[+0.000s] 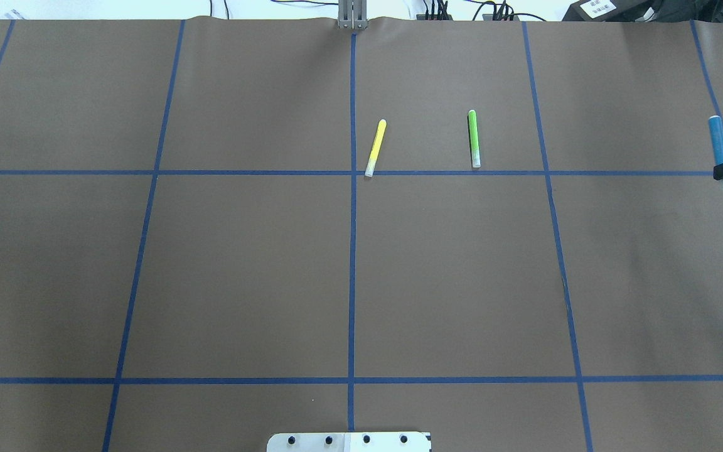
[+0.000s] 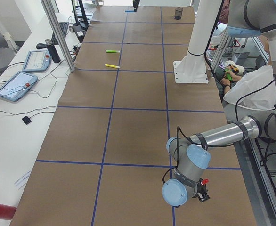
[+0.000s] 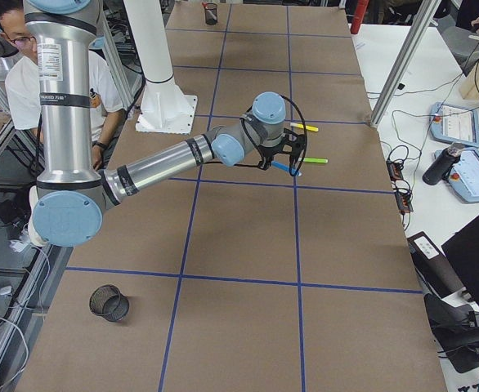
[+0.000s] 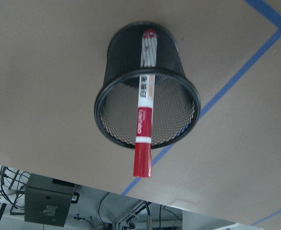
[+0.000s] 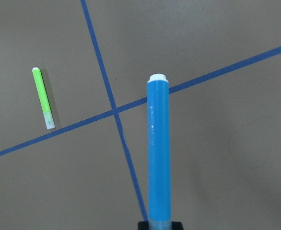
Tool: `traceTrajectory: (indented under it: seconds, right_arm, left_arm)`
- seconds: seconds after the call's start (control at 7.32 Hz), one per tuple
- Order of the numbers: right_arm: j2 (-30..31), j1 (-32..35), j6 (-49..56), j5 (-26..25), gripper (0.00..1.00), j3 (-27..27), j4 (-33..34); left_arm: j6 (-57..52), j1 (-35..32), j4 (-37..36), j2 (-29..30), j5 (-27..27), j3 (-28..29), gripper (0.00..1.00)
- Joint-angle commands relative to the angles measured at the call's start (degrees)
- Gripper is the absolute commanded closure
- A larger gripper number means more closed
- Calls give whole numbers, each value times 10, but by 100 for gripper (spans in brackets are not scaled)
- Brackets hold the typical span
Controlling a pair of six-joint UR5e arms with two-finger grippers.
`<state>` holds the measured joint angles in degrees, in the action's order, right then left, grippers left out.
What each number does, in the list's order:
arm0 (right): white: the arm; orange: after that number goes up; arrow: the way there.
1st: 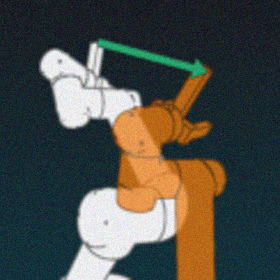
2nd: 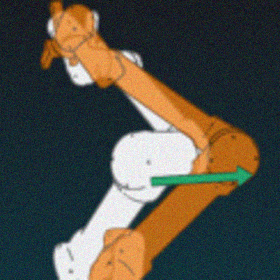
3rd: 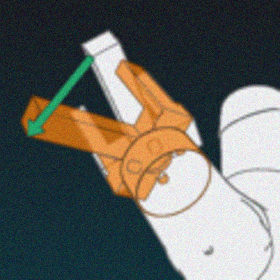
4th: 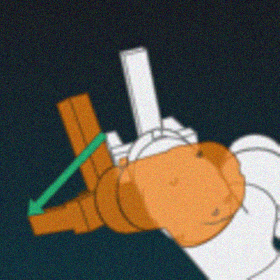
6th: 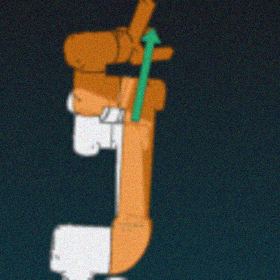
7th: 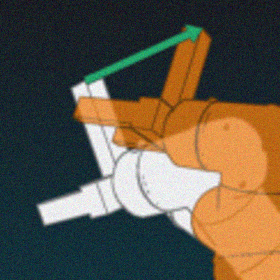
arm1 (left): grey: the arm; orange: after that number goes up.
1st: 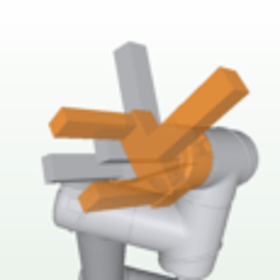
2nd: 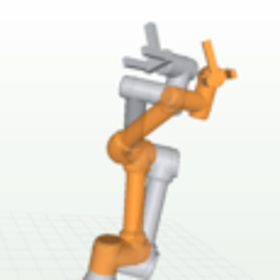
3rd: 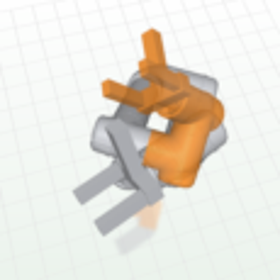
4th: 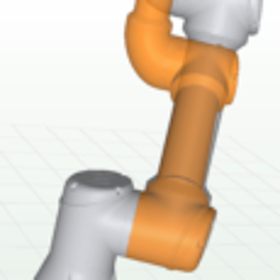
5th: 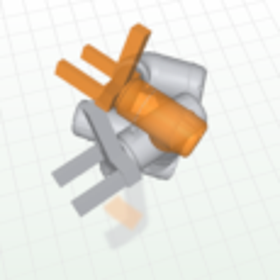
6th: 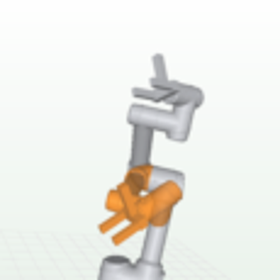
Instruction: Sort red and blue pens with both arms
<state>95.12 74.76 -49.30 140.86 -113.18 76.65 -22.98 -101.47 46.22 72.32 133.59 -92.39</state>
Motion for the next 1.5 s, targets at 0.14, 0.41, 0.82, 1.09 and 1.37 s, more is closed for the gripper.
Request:
traceTrajectory:
  seconds: [0.14,0.41,0.82,1.09,1.37]
  right_arm:
    - [9,84,266,-52,100,29,157]
    - [9,101,375,-109,100,56,237]
    - [25,120,571,-136,100,87,397]
    - [59,166,702,-154,100,81,503]
    - [67,169,783,-209,100,81,618]
  left_arm:
    - [49,7,68,92,39,22,0]
    - [51,29,116,144,68,23,0]
    - [146,75,260,177,107,15,0]
    - [261,107,373,178,134,-10,0]
    - [366,147,442,189,134,-21,0]
